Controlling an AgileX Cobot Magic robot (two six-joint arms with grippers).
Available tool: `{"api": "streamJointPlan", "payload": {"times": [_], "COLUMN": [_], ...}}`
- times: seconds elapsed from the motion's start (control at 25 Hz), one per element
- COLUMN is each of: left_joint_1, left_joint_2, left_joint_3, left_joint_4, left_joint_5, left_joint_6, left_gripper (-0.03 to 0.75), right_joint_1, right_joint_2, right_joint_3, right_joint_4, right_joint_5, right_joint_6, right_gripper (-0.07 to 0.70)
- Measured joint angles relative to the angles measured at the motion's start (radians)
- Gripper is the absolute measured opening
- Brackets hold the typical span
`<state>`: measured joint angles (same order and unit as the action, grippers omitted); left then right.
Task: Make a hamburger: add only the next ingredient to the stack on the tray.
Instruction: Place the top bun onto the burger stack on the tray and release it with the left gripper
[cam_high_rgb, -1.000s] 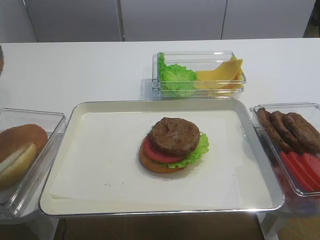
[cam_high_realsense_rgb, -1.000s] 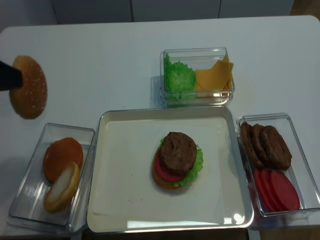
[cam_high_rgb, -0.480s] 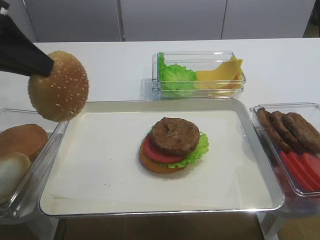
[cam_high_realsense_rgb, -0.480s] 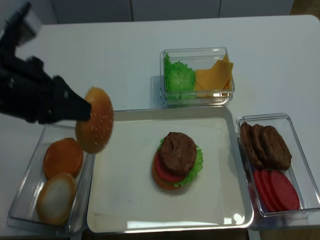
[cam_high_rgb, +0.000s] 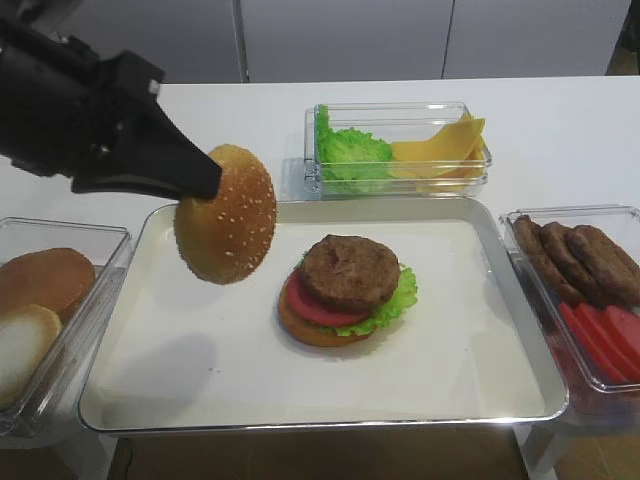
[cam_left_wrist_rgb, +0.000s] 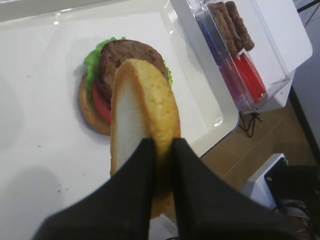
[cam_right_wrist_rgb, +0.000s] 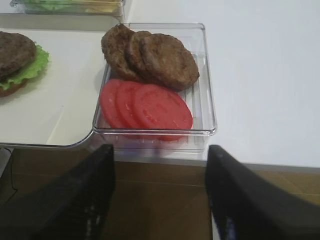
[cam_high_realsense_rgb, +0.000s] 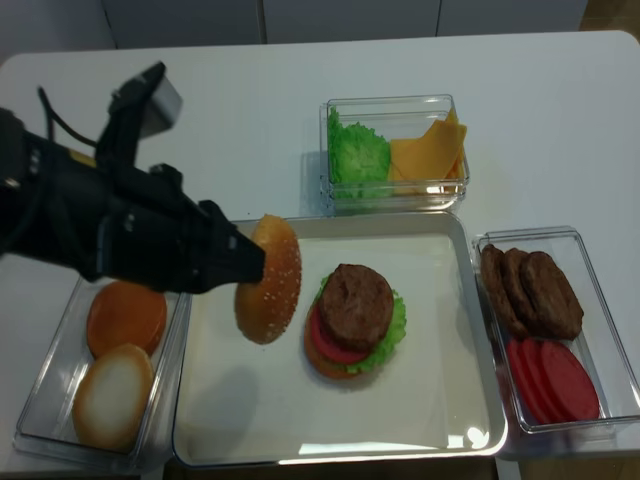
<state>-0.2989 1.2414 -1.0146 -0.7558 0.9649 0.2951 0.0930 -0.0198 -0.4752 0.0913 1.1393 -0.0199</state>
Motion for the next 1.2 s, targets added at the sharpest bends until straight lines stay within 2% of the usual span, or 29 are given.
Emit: {"api": "streamJointPlan", "payload": {"times": [0.08, 0.2, 0.36, 0.64, 0.88, 1.2], "left_joint_1": [-0.027, -0.047, -0.067, -0.077, -0.077, -0.078], "left_joint_2": [0.019, 0.077, 0.161, 0.268, 0.324, 0.387], "left_joint_3": [0.032, 0.050, 0.052, 0.052, 0.053, 0.053], "left_joint_4": [-0.061, -0.193, -0.398, -0.593, -0.664, -0.754], "left_joint_5": [-0.055, -0.092, -0.115, -0.141, -0.143, -0.076], "left_joint_6": [0.006, 0.073, 0.173, 0.296, 0.325, 0.376], "left_gripper": [0.067, 0.066, 0.066, 0.065, 0.065, 0.061], "right_joint_1": [0.000, 0.000, 0.000, 0.000, 0.000, 0.000], "right_joint_2": [0.000, 0.000, 0.000, 0.000, 0.000, 0.000], "right_joint_3": [0.000, 0.000, 0.000, 0.000, 0.000, 0.000], "right_joint_4": [0.000, 0.000, 0.000, 0.000, 0.000, 0.000], "right_joint_5": [0.000, 0.000, 0.000, 0.000, 0.000, 0.000], "right_joint_6": [0.000, 0.000, 0.000, -0.004, 0.020, 0.020], "right_gripper": [0.449, 0.449, 0.449, 0.449, 0.449, 0.449]}}
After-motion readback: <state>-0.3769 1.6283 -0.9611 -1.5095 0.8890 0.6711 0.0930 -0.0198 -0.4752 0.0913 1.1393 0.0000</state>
